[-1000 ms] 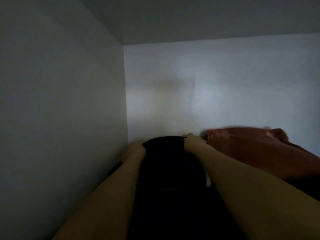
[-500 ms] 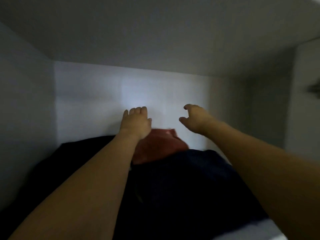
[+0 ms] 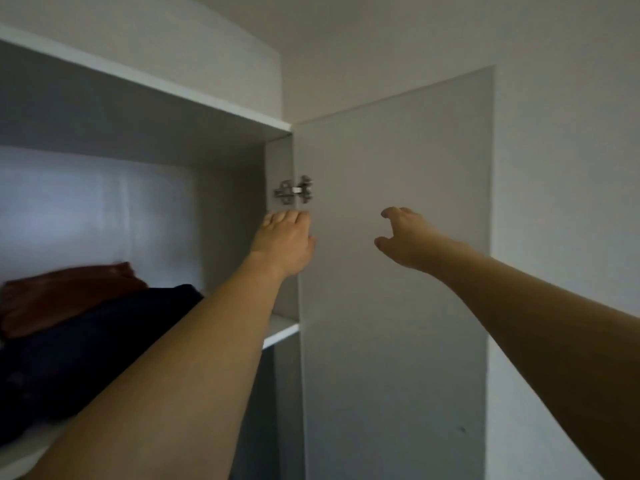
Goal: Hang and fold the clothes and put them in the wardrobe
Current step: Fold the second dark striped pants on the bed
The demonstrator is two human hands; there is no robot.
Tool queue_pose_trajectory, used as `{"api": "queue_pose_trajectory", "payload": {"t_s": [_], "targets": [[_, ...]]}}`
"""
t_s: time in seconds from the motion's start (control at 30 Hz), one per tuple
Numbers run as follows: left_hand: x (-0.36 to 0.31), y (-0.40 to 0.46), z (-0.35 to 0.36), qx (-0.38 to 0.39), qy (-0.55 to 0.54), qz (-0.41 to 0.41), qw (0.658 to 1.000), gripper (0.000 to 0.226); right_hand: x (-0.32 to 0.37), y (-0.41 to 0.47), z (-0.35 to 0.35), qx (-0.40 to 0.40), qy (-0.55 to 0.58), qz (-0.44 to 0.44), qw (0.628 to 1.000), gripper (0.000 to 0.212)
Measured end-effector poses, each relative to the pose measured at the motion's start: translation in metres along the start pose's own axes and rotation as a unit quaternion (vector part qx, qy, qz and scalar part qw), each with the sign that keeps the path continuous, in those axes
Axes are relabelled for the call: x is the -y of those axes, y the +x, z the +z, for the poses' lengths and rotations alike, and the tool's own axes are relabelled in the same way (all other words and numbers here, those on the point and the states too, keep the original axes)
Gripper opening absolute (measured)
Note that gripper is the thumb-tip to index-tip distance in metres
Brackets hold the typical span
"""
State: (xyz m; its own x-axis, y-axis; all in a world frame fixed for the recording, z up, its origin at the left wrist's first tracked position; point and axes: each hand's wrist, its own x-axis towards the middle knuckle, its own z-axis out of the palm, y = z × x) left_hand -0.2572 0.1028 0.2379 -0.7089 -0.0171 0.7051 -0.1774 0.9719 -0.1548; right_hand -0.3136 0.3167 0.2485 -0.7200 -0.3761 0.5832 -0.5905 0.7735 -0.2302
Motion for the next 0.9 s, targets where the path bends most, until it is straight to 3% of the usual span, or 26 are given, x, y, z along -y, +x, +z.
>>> {"api": "queue_pose_trajectory", "payload": {"t_s": [0.17,0.33,0.63,0.9], "targets": [[-0.126,0.001,-0.007,0.001,-0.040,0.103,0.994,0.054,-0.098,-0.072,-0.068,-0.015,-0.034,0.064,0.997,0.061],[-0.253,0.000,-0.020,-0.044,-0.076,0.268,0.959,0.049,-0.184,-0.151,-0.113,-0.038,-0.110,0.123,0.986,0.061],[-0.490,-0.070,-0.087,0.011,-0.179,0.290,0.940,0.049,-0.329,-0.338,-0.242,-0.041,-0.192,0.206,0.959,0.063],[-0.673,-0.151,-0.156,0.098,-0.215,0.294,0.926,0.053,-0.441,-0.497,-0.335,0.035,-0.164,0.278,0.946,0.064]]}}
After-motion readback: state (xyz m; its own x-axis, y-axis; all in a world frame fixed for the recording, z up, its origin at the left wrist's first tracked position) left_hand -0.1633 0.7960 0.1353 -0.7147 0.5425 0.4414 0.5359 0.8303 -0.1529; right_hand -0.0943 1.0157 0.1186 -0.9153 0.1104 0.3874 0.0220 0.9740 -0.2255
